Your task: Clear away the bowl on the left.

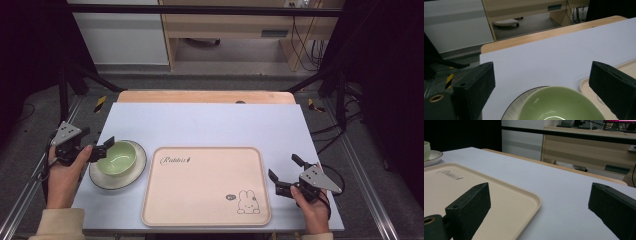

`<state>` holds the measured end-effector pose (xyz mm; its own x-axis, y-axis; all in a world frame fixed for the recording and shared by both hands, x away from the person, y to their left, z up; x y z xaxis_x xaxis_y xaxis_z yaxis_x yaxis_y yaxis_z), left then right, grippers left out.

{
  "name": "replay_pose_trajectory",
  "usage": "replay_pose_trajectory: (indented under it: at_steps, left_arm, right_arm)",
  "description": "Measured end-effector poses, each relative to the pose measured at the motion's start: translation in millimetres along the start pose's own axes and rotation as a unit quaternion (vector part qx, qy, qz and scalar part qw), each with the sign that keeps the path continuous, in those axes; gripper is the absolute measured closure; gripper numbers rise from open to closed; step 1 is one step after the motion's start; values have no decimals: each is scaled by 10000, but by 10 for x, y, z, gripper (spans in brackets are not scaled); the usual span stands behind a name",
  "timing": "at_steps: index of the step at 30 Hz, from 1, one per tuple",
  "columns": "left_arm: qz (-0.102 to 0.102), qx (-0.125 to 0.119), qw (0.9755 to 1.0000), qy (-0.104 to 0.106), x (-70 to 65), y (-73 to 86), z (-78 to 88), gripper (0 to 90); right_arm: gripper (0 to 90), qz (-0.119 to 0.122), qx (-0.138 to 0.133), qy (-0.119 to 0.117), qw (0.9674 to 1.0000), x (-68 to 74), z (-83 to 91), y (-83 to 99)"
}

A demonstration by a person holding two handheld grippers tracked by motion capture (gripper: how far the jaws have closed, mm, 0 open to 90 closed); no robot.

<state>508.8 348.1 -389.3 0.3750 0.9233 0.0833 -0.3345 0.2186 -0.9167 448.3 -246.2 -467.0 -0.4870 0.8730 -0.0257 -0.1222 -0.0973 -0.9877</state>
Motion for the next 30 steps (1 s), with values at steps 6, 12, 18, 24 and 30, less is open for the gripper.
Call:
replay_pose_trajectory:
  at_steps: [6, 12, 18, 24, 30]
  left_arm:
    - [269, 160, 9992, -238, 130, 94, 3, 119]
    - [627, 329, 9973, -216, 249, 280, -48, 193]
    - [618, 779, 9946, -283, 238, 368, -110, 238]
    - [404, 1106, 9929, -179, 168, 389, -154, 319]
    - [417, 1226, 9915, -148, 169, 405, -150, 362]
  right_arm:
    - [44, 49, 38, -27, 10000, 13, -9, 0]
    - [44, 35, 63, -24, 10000, 14, -8, 5]
    - [44, 52, 88, -35, 9999, 27, -19, 7]
    - [45, 53, 87, -30, 9999, 15, -16, 8]
    - [45, 49, 105, -19, 9999, 14, -25, 15]
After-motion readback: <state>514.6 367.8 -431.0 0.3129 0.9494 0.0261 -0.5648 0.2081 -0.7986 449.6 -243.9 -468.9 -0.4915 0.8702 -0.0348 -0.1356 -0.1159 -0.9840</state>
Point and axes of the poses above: each handheld gripper's, and its own axes: z roughly backward along the jaws, y roughly out of its underside, x roughly to its left, the point moved 4 cm from there along -z, roughly forward along the jaws, and after that the axes turned 2 degrees about -z, right-handed, at the moved point
